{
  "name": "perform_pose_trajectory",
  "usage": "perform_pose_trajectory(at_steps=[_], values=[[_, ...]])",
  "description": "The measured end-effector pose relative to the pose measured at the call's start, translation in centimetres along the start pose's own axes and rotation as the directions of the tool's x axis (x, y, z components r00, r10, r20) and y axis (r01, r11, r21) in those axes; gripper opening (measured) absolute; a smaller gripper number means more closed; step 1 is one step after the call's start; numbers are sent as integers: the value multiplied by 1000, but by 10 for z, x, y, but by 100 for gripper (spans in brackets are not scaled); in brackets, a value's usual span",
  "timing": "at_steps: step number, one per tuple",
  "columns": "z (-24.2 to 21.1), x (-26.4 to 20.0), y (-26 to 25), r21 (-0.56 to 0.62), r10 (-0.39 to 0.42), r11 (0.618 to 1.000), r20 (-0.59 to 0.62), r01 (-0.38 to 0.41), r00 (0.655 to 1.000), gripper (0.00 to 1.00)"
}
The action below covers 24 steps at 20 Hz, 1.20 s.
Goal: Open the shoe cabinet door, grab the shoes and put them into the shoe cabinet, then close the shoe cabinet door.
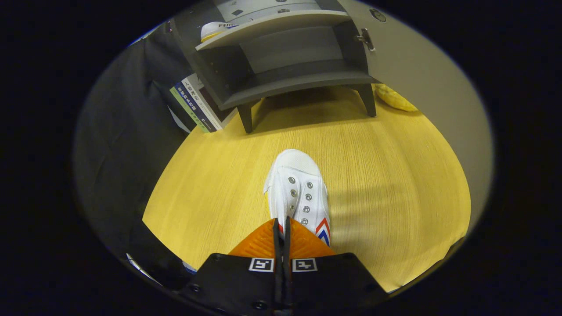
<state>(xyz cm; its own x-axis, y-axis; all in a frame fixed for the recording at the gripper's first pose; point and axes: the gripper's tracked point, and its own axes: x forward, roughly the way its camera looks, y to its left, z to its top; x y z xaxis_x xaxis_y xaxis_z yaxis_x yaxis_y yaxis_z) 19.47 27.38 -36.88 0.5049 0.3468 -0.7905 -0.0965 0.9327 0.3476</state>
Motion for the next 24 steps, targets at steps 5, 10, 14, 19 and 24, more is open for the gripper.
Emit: perform_pose_trajectory(at_steps=[5,10,14,19,24], values=[[42,-19,14,-3,48,999,80,-47,996,1],[86,-42,33,-3,110,994,174,-111,979,1],[124,-69,47,-15,150,988,255,-151,955,1],[178,-86,72,-38,211,977,353,-212,911,1],[240,-104,84,-39,239,968,461,-250,855,1]])
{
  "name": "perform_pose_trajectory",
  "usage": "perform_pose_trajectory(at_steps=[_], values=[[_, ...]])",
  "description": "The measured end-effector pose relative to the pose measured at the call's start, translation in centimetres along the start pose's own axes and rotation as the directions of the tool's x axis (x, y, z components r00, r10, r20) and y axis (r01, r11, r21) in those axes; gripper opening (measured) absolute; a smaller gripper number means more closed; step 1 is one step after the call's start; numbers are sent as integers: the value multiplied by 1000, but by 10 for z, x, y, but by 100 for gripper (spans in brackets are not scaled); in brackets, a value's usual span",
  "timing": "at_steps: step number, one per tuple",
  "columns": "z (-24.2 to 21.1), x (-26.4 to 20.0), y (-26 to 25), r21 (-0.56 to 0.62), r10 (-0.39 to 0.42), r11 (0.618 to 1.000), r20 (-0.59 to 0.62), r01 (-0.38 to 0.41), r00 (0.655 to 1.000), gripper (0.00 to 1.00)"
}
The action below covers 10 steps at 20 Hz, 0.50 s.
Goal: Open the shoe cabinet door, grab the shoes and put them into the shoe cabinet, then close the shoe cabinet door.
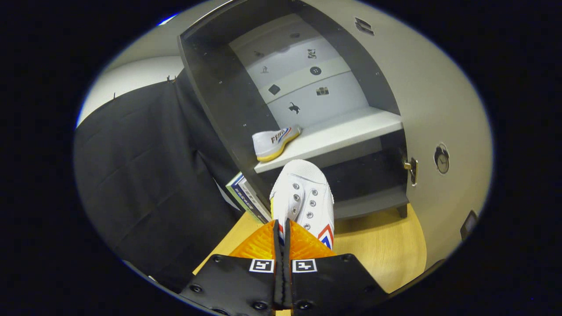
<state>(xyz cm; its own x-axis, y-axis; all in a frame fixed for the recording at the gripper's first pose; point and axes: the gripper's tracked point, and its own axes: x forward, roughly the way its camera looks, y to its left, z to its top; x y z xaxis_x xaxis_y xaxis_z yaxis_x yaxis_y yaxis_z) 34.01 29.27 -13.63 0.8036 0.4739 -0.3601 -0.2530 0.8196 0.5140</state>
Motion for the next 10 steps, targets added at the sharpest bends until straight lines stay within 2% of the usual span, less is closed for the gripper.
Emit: perform_pose_trajectory(at_steps=[6,10], values=[[80,31,-2,-7,-17,1000,132,18,991,1],[116,59,-10,-41,-47,998,177,55,983,1]])
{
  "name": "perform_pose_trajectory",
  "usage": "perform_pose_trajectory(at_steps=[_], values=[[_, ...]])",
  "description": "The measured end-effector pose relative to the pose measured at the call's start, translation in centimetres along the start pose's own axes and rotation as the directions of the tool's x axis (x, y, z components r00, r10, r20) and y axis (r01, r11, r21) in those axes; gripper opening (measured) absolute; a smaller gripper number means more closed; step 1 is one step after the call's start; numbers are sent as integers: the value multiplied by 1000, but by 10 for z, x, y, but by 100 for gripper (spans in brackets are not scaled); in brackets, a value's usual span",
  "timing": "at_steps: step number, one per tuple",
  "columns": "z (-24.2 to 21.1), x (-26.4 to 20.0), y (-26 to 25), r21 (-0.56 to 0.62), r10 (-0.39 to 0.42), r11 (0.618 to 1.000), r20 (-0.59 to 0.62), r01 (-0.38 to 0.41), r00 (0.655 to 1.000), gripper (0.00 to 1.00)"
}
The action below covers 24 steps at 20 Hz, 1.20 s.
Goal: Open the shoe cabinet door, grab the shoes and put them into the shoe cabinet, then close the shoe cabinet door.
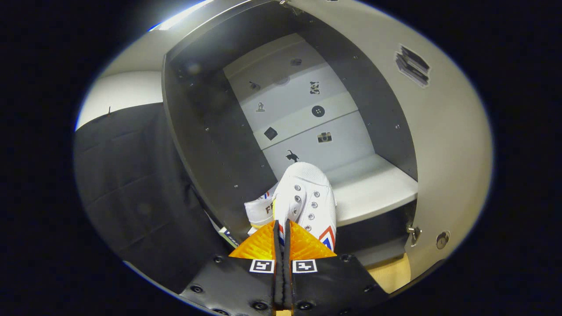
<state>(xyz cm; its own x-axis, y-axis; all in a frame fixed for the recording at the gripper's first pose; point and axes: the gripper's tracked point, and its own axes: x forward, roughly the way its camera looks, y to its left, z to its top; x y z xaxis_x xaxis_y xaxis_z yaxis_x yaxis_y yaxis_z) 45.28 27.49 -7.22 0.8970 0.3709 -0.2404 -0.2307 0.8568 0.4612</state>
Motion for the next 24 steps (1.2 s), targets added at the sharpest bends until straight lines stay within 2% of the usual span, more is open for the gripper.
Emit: perform_pose_trajectory(at_steps=[7,10,17,21,23,24], values=[[48,66,-6,-69,-42,997,62,46,997,1],[59,98,-17,-84,-89,992,75,95,993,1],[45,152,-48,-75,-193,978,2,193,981,1],[34,160,-47,-63,-199,978,-36,197,979,1],[34,155,-36,-71,-182,981,-35,179,983,8],[39,148,-33,-85,-177,981,-20,175,984,19]])
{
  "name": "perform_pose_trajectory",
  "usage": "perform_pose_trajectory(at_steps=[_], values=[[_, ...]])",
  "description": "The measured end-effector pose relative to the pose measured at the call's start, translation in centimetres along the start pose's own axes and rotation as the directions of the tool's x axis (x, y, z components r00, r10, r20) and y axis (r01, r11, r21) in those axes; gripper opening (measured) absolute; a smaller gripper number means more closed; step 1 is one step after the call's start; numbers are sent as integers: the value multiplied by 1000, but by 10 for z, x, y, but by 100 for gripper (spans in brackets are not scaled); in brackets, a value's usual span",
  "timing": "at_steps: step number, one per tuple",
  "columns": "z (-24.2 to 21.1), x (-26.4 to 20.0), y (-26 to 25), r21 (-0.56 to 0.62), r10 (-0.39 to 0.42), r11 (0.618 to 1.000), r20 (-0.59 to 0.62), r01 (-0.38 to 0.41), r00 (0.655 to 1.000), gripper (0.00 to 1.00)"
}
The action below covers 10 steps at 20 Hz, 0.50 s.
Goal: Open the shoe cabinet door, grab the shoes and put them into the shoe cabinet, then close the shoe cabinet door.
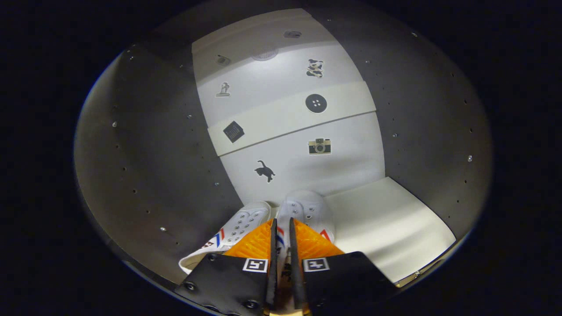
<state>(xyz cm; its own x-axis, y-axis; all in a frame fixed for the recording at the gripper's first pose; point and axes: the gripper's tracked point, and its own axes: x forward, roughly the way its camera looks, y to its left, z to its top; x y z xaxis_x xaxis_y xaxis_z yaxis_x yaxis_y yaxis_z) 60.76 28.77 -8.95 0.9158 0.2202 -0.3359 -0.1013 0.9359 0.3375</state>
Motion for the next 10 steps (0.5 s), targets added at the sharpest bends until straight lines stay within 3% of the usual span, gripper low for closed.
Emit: perform_pose_trajectory(at_steps=[2,6,10], values=[[8,-15,5,-40,4,999,31,-3,1000,41],[24,-64,8,-112,-16,993,104,27,994,99],[37,-130,17,-185,0,982,181,34,984,98]])
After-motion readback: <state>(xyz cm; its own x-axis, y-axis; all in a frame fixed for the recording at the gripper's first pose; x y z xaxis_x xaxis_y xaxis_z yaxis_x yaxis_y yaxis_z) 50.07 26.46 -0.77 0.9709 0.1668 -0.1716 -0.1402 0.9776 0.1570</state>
